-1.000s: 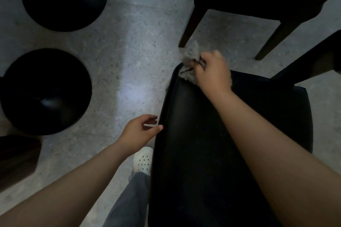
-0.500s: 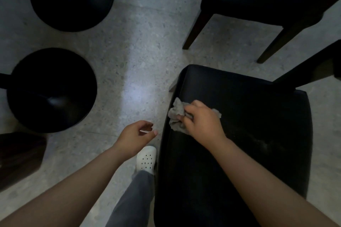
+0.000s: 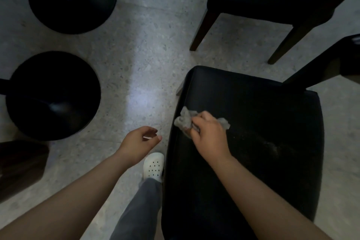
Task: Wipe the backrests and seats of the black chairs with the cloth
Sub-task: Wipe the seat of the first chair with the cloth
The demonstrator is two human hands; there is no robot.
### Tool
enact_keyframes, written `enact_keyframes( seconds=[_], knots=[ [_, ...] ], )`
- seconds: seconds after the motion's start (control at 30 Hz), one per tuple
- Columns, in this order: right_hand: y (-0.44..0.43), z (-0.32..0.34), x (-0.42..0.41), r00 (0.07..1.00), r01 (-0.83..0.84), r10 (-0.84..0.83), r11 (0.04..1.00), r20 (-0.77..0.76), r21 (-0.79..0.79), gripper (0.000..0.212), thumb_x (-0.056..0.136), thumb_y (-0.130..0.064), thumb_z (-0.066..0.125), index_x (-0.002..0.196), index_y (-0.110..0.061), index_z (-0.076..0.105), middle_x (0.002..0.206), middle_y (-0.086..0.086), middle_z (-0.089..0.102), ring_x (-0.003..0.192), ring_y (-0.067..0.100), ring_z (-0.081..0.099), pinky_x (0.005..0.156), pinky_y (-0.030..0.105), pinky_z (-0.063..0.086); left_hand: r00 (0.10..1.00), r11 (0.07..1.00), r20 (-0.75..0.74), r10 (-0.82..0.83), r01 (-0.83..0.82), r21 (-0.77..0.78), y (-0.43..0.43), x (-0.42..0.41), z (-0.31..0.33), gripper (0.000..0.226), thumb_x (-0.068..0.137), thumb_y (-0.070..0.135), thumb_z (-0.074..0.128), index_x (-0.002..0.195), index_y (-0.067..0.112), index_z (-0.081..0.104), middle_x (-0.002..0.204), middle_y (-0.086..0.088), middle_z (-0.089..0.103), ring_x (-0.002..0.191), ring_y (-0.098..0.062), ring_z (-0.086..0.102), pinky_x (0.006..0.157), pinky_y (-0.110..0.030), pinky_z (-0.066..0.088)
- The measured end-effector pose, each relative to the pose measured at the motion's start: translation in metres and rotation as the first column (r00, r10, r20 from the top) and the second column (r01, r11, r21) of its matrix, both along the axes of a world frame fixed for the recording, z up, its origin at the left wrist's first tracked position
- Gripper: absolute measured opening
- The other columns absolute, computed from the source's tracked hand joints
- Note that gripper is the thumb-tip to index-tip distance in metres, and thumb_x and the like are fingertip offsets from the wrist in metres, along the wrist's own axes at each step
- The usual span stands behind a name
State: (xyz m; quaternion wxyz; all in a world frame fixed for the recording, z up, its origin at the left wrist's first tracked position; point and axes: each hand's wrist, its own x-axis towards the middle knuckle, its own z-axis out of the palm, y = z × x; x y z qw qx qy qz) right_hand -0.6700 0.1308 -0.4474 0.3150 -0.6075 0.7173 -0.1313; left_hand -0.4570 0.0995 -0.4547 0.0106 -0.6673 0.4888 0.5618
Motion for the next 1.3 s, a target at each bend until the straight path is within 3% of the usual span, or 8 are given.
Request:
enact_keyframes(
  seconds=[0.17, 0.37, 0.5, 0.63, 0.77, 0.97, 1.13, 1.3],
  knots=[
    [-0.008, 0.016, -0.023, 0.976, 0.187, -0.185, 0.982, 0.113, -0.002, 0.012, 0.089, -0.029, 0.067, 0.09, -0.018, 0.072, 0.084, -0.002, 0.053, 0.075, 0.014, 0.055, 0.066, 0.03, 0.043, 1.0, 1.0, -0.01, -0.015, 0.015, -0.016, -0.002, -0.009, 0.007, 0.031, 0.09, 0.03, 0.068, 0.118, 0.017, 0.065, 0.107, 0.006, 0.066, 0.102, -0.012, 0.062, 0.085, -0.021, 0.045],
    [-0.059, 0.016, -0.077, 0.917, 0.375, -0.378, 0.926, -0.132, -0.046, 0.02, 0.094, -0.037, 0.058, 0.099, -0.019, 0.065, 0.105, 0.001, 0.053, 0.09, 0.013, 0.054, 0.08, 0.03, 0.047, 0.995, 0.987, 0.006, -0.103, 0.103, -0.122, -0.005, -0.038, 0.017, 0.041, 0.092, 0.034, 0.065, 0.13, 0.019, 0.058, 0.127, 0.003, 0.059, 0.106, -0.009, 0.059, 0.089, -0.024, 0.047],
    [-0.049, 0.003, -0.067, 0.922, 0.367, -0.368, 0.93, -0.117, -0.027, 0.016, 0.095, -0.024, 0.057, 0.109, -0.019, 0.064, 0.107, -0.001, 0.052, 0.096, 0.013, 0.054, 0.083, 0.027, 0.044, 0.989, 0.966, 0.024, -0.149, 0.151, -0.211, -0.01, -0.06, 0.021, 0.056, 0.091, 0.037, 0.064, 0.142, 0.022, 0.045, 0.139, 0.002, 0.045, 0.115, -0.011, 0.053, 0.094, -0.025, 0.045],
    [0.0, 0.007, -0.055, 0.971, 0.236, -0.236, 0.972, -0.024, -0.008, 0.006, 0.092, -0.015, 0.059, 0.093, -0.016, 0.065, 0.096, -0.005, 0.049, 0.084, 0.005, 0.048, 0.074, 0.022, 0.038, 0.968, 0.926, 0.019, -0.251, 0.246, -0.285, -0.01, -0.075, 0.027, 0.06, 0.09, 0.033, 0.067, 0.144, 0.021, 0.043, 0.14, 0.003, 0.039, 0.122, -0.014, 0.049, 0.103, -0.034, 0.046],
    [0.036, 0.01, -0.06, 0.989, 0.113, -0.121, 0.989, 0.083, 0.1, 0.008, 0.093, -0.022, 0.062, 0.09, -0.015, 0.066, 0.089, -0.007, 0.049, 0.077, 0.002, 0.05, 0.067, 0.019, 0.038, 0.892, 0.813, 0.086, -0.444, 0.442, -0.379, -0.005, -0.082, 0.031, 0.066, 0.088, 0.029, 0.069, 0.146, 0.017, 0.041, 0.145, 0.001, 0.035, 0.128, -0.017, 0.043, 0.108, -0.027, 0.038],
    [0.007, 0.029, -0.107, 0.944, 0.326, -0.329, 0.942, -0.026, -0.081, 0.012, 0.092, -0.02, 0.063, 0.102, -0.017, 0.068, 0.098, -0.001, 0.053, 0.086, 0.01, 0.053, 0.075, 0.021, 0.038, 0.782, 0.714, 0.164, -0.601, 0.618, -0.33, -0.001, -0.089, 0.033, 0.078, 0.088, 0.037, 0.068, 0.153, 0.021, 0.028, 0.15, 0.004, 0.026, 0.135, -0.018, 0.028, 0.109, -0.022, 0.025],
    [-0.034, 0.01, -0.132, 0.907, 0.399, -0.398, 0.917, -0.138, -0.019, 0.018, 0.097, -0.025, 0.055, 0.112, -0.018, 0.063, 0.107, 0.002, 0.052, 0.092, 0.012, 0.051, 0.078, 0.025, 0.038, 0.764, 0.719, 0.199, -0.614, 0.645, -0.259, -0.001, -0.098, 0.034, 0.082, 0.087, 0.04, 0.067, 0.154, 0.022, 0.025, 0.153, 0.003, 0.017, 0.138, -0.02, 0.02, 0.112, -0.023, 0.021],
    [-0.002, 0.0, -0.109, 0.904, 0.415, -0.414, 0.91, -0.104, -0.01, 0.016, 0.096, -0.018, 0.055, 0.11, -0.016, 0.062, 0.102, 0.001, 0.052, 0.09, 0.014, 0.054, 0.075, 0.02, 0.038, 0.72, 0.693, 0.235, -0.653, 0.693, -0.198, -0.003, -0.102, 0.037, 0.087, 0.085, 0.043, 0.069, 0.155, 0.022, 0.022, 0.154, 0.002, 0.014, 0.14, -0.024, 0.018, 0.115, -0.028, 0.022]
  ],
)
